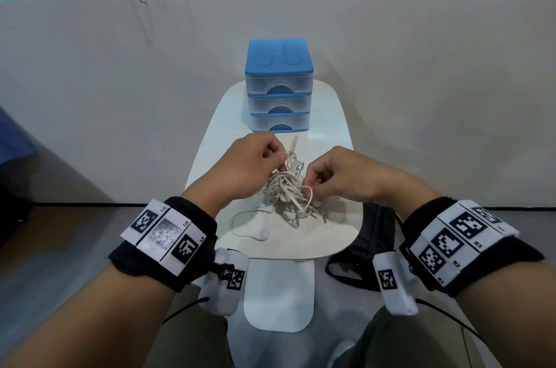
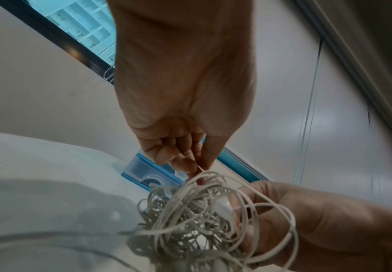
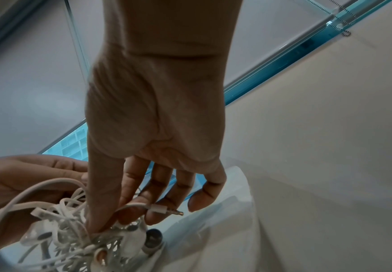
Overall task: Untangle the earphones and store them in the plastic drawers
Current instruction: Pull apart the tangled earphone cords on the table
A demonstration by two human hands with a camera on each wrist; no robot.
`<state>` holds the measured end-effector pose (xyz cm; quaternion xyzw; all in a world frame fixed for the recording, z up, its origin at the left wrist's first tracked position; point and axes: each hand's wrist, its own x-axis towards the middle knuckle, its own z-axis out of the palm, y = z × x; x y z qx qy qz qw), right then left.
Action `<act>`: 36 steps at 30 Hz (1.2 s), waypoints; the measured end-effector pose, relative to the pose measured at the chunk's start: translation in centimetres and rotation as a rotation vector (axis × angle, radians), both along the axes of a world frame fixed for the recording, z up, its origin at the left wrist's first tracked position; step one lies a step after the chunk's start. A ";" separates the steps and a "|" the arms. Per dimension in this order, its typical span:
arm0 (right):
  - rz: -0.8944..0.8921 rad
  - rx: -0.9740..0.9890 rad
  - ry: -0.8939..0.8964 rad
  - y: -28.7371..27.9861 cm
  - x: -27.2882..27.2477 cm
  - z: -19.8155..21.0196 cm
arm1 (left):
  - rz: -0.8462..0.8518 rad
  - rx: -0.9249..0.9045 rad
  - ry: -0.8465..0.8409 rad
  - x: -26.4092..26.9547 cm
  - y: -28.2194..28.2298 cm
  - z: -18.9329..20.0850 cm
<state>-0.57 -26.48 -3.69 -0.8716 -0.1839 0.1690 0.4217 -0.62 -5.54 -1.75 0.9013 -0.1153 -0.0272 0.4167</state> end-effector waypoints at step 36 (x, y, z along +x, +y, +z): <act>-0.023 -0.065 -0.389 1.8 0.5 0.9 | 0.036 0.114 -0.011 -0.6 0.2 0.2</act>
